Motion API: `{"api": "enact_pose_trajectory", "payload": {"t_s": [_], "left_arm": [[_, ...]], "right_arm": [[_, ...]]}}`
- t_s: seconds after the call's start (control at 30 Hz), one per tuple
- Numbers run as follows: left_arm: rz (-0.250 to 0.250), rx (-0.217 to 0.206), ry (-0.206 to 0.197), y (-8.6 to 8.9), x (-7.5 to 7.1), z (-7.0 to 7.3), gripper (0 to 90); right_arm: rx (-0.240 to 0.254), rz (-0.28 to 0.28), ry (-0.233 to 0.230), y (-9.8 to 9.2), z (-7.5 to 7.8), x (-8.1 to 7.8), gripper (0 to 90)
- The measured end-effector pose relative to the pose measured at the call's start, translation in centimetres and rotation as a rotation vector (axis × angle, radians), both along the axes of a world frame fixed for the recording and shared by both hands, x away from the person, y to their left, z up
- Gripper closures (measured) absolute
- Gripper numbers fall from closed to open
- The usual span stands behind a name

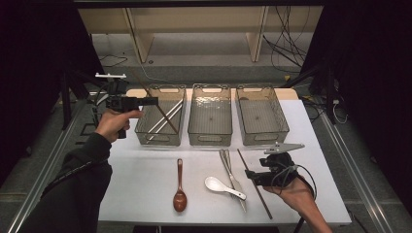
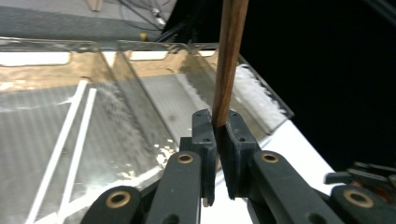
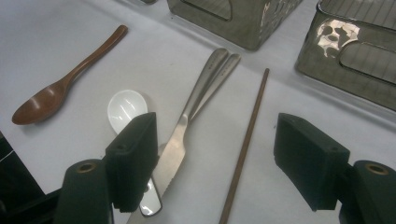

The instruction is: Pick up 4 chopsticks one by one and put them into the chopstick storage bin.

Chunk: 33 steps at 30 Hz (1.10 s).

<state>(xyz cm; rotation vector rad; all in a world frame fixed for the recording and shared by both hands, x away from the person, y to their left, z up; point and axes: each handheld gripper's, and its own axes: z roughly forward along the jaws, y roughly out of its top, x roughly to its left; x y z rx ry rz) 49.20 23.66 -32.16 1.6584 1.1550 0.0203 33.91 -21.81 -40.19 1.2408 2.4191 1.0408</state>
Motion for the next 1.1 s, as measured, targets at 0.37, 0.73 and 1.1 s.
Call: {"api": "enact_pose_trajectory", "payload": {"t_s": [0.37,0.73,1.1], "left_arm": [[0.076,0.098,0.076,0.2,3.4,-2.1,84.1],[0.098,0.163,0.123,-0.3,4.7,-4.0,83.8],[0.095,0.203,0.129,-1.1,5.0,-4.9,83.5]], "right_arm": [[0.011,0.004,-0.006,0.0,0.1,0.0,30.8],[0.011,0.009,-0.004,0.1,0.1,0.0,30.7],[0.011,0.013,-0.001,0.3,0.1,0.0,30.7]]}}
